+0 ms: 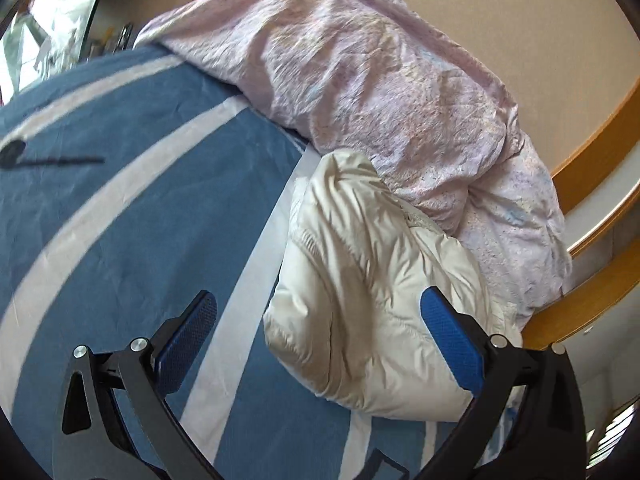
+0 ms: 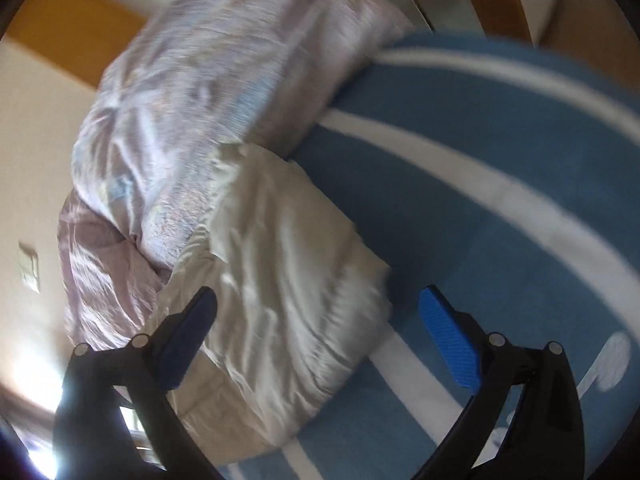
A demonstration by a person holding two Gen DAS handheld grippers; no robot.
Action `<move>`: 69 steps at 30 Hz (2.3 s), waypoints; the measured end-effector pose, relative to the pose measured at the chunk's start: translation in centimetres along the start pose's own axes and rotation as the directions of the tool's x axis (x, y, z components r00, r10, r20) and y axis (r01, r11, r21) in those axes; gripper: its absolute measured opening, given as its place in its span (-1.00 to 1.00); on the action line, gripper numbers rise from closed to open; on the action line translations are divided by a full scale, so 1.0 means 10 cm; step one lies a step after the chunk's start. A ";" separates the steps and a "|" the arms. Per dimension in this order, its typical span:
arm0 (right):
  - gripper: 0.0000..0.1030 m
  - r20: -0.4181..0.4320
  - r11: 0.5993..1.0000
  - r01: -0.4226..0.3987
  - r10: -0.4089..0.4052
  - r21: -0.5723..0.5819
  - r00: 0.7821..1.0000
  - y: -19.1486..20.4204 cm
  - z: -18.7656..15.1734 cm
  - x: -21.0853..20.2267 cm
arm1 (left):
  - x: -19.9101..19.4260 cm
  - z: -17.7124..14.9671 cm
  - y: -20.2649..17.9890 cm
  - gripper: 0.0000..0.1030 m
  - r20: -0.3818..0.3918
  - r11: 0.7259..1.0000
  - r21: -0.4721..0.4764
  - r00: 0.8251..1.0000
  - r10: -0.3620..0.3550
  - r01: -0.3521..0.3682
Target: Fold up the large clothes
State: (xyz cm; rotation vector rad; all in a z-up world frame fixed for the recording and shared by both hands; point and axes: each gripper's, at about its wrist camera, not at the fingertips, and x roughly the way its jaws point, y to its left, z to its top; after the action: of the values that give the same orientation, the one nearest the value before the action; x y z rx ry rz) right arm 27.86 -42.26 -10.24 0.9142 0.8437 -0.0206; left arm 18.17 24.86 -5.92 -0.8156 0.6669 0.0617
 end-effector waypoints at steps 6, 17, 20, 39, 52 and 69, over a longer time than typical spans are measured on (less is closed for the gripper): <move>0.87 -0.106 0.994 -0.059 0.069 0.092 0.992 -0.09 -0.23 0.24 | 0.03 -0.22 0.05 0.97 -0.017 0.993 -0.104 0.998 -0.056 0.054; 0.58 -0.099 0.989 -0.103 0.114 0.108 0.989 -0.04 -0.27 0.36 | 0.39 -0.36 -0.05 0.71 -0.055 0.976 -0.209 0.996 -0.067 0.055; 0.41 -0.087 0.984 -0.131 0.142 0.123 0.986 -0.08 -0.28 0.38 | 0.44 -0.36 0.03 0.51 -0.035 0.962 -0.265 0.996 -0.077 0.065; -0.54 -0.046 0.951 -0.305 0.303 -0.048 0.952 0.33 -0.41 -0.09 | 0.02 -0.12 0.18 -0.64 0.114 0.907 -0.325 0.963 -0.243 0.267; -0.54 -0.185 0.917 -0.346 0.312 -0.200 0.932 0.49 -1.00 -0.43 | -0.87 -0.36 0.69 -0.65 0.180 0.910 -0.323 0.961 -0.211 0.261; 0.25 0.011 0.934 -0.017 0.023 -0.357 1.000 0.24 -1.34 -0.74 | -1.05 -0.68 1.11 0.15 0.167 0.936 -0.324 0.982 -0.086 0.137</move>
State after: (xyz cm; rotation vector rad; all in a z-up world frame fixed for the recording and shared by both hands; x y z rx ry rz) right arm 15.14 -33.74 -8.09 0.5782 0.7918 0.1405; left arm 2.91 29.99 -10.48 -1.1644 0.4705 0.1349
